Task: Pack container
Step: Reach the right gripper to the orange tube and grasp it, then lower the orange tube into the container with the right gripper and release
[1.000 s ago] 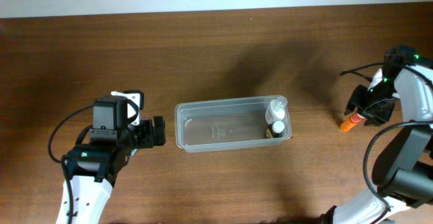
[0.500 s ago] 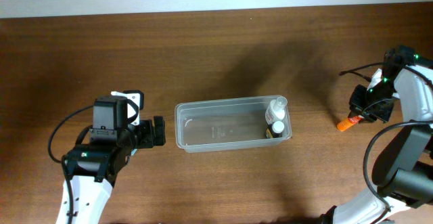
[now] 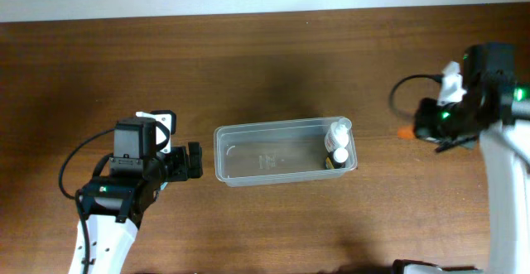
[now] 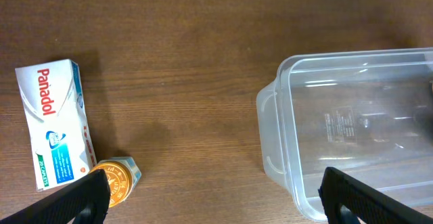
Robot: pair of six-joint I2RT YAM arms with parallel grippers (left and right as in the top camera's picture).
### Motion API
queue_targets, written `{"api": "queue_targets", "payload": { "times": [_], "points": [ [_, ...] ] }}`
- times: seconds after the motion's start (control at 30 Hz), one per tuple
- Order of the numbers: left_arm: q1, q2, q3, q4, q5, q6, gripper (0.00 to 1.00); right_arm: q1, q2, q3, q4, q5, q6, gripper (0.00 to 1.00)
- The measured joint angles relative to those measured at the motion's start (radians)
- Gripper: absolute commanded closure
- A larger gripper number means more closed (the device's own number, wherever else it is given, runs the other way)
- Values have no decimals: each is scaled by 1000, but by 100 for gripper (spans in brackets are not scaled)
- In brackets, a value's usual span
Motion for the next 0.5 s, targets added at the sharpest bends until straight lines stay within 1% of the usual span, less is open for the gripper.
{"api": "queue_targets", "payload": {
  "times": [0.13,0.23,0.33,0.5],
  "points": [
    [0,0,0,0,0,0,1,210,-128,10,31,-10,-8,85],
    [0,0,0,0,0,0,1,321,-137,14,40,-5,-10,85],
    [0,0,0,0,0,0,1,407,-77,14,46,-2,-11,85],
    [0,0,0,0,0,0,0,463,88,14,76,3,-10,85]
  ]
}}
